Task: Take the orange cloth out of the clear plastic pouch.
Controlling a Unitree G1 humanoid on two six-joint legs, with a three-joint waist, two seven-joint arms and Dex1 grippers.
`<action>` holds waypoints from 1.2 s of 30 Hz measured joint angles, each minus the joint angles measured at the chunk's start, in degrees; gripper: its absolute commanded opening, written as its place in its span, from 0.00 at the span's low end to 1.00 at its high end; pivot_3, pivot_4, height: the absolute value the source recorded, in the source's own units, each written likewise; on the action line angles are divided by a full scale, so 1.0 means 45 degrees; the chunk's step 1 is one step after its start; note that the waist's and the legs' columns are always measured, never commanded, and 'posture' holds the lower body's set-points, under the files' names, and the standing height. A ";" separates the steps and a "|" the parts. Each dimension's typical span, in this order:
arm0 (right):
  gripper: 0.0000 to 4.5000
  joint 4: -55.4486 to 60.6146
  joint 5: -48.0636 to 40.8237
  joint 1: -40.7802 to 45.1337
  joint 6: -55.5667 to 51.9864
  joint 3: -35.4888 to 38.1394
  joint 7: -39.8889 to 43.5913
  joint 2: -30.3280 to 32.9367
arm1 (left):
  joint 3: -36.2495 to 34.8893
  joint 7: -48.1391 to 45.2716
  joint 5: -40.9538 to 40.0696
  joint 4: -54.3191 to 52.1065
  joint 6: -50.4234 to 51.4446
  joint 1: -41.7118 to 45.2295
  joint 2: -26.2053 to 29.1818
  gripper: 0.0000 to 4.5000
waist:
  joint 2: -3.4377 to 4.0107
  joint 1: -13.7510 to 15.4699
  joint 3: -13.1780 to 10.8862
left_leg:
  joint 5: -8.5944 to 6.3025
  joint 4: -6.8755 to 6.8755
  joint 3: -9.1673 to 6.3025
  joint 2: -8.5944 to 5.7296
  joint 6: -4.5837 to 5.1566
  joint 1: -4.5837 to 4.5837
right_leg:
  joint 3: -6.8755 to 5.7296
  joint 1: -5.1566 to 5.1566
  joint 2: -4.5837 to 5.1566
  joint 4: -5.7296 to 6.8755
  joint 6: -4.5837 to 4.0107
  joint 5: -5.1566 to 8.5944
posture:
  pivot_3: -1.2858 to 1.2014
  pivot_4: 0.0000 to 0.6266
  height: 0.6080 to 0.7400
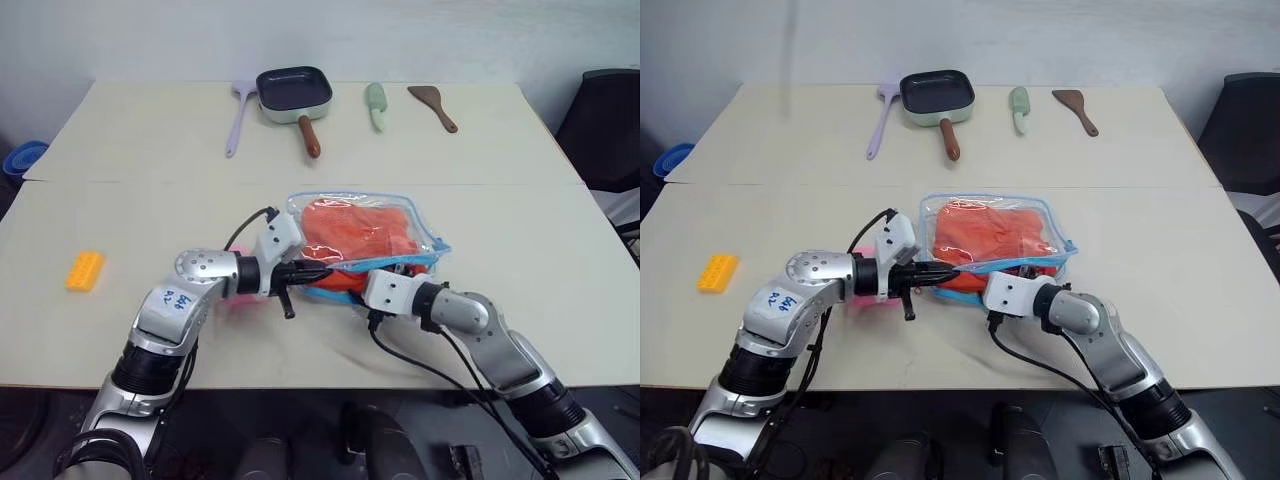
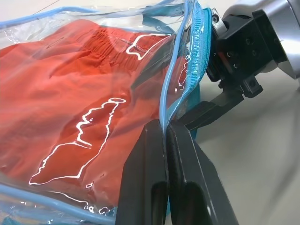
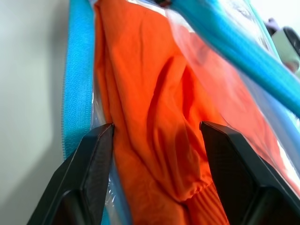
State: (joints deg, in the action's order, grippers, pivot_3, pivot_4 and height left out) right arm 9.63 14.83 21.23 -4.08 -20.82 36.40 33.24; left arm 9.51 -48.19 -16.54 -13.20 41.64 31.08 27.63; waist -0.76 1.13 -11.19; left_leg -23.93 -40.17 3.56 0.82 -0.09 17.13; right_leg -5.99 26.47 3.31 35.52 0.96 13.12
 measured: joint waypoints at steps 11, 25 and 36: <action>0.25 -0.1388 0.1706 0.1157 0.0791 -0.0713 0.0240 -0.0090 | -0.0013 0.0252 -0.0010 0.0160 -0.0072 0.0193 -0.0200 0.00 | -0.0009 0.0009 0.0010 | 0.0002 -0.0014 0.0000 -0.0004 0.0001 -0.0008 | 0.0001 -0.0021 0.0011 0.0001 -0.0001 0.0000 | 0.52 0.24 1.00; 0.01 -0.1464 0.1752 0.1182 0.2512 -0.0728 0.1602 0.1122 | -0.0285 0.0852 -0.0246 0.1037 -0.0059 0.0653 -0.0682 0.00 | -0.0013 0.0047 0.0019 | 0.0002 -0.0016 -0.0015 -0.0015 0.0003 -0.0011 | -0.0012 -0.0036 0.0021 -0.0007 0.0000 0.0000 | 0.52 0.24 1.00; 0.01 -0.0893 0.2146 0.0974 0.6592 -0.0777 0.2720 0.3369 | 0.0265 0.1946 0.0771 0.3223 -0.1244 0.2087 -0.1877 0.00 | -0.0018 0.0089 0.0022 | 0.0005 -0.0007 -0.0029 -0.0014 -0.0003 -0.0016 | -0.0044 -0.0030 0.0024 -0.0018 0.0003 -0.0001 | 0.52 0.24 1.00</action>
State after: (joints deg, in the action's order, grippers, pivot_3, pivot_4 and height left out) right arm 5.61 24.48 25.61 25.59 -24.32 48.64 48.41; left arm 10.70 -39.44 -13.07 1.30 36.04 40.47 19.19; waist -0.84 1.53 -11.09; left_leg -23.90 -40.20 3.43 0.76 -0.10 17.06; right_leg -6.19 26.33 3.42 35.44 0.97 13.11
